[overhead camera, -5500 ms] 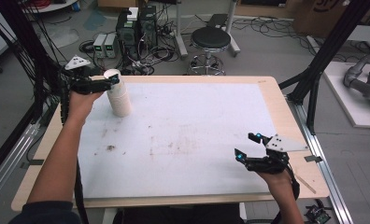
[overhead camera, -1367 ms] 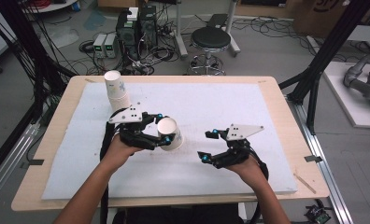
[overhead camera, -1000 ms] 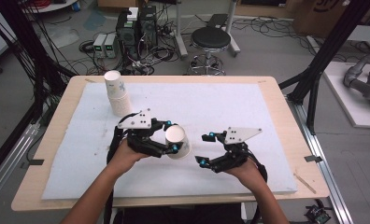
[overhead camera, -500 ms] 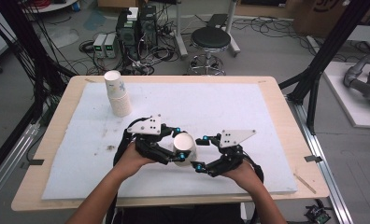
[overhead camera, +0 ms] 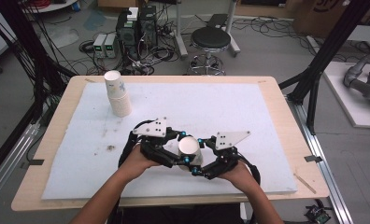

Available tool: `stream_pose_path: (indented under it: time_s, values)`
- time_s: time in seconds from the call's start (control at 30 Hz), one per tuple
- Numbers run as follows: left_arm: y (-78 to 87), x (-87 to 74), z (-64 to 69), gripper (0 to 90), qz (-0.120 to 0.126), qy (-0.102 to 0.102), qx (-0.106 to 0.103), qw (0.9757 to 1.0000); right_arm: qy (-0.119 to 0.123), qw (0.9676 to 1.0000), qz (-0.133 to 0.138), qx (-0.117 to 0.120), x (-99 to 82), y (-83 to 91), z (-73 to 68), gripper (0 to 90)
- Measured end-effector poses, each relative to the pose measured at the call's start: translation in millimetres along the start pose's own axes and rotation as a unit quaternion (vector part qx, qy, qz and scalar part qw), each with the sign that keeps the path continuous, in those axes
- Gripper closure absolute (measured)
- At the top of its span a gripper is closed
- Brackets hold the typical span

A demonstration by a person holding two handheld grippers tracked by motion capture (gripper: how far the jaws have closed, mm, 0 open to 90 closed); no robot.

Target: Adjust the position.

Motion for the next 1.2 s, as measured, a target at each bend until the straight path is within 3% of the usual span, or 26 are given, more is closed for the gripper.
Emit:
stream_pose_path:
  time_s: [0.17,0.4,0.47,0.5,0.53,0.67,0.7,0.93,1.03,1.2]
  values:
    - [-1.3,-0.7,-0.9,35.1,0.007,0.003,-0.003,1.0000,-0.009,0.9996,0.005,0.026,-2.5,-0.3,1.8,28.6]
    - [-1.3,-3.0,-1.5,35.7,0.006,0.000,-0.001,1.0000,-0.006,0.9997,0.003,0.024,-3.7,0.5,2.9,33.9]
    - [-0.4,-2.9,-2.8,31.4,0.004,-0.011,0.016,0.9998,-0.007,0.9998,-0.001,0.019,-3.9,0.6,3.8,34.3]
    - [1.0,-3.4,-4.6,18.4,-0.006,-0.006,0.024,0.9997,-0.008,0.9998,-0.012,0.014,-5.2,1.7,5.0,34.6]
    - [1.0,-3.4,-4.6,15.4,-0.006,-0.006,0.024,0.9997,-0.008,0.9998,-0.012,0.014,-5.2,1.7,5.0,34.6]
    - [6.3,-5.5,-5.3,15.4,-0.028,-0.005,0.017,0.9994,0.009,0.9991,-0.040,-0.007,-5.7,4.9,5.7,35.2]
    - [8.1,-6.4,-4.3,15.4,-0.043,-0.010,0.010,0.9989,0.020,0.9980,-0.058,-0.017,-6.0,4.9,5.6,35.2]
    - [9.5,-7.7,-3.3,15.4,-0.075,-0.021,0.002,0.9970,0.035,0.9940,-0.100,-0.026,-7.0,4.7,9.9,35.2]
    - [8.8,-10.7,-4.4,15.4,-0.089,-0.019,-0.002,0.9959,0.040,0.9908,-0.126,-0.029,-6.7,4.9,10.2,35.2]
    - [7.2,-13.5,-5.6,15.7,-0.110,-0.023,-0.008,0.9936,0.044,0.9880,-0.144,-0.033,-4.6,5.0,11.0,35.2]
Point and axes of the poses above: each handheld gripper's, and its own axes: y roughly backward along the jaws, x roughly out of its top, z roughly to its right, the point moved 7 cm from there along -y, roughly forward along the jaws, and after that the axes turned 15 degrees about -y, right-handed, at the moved point
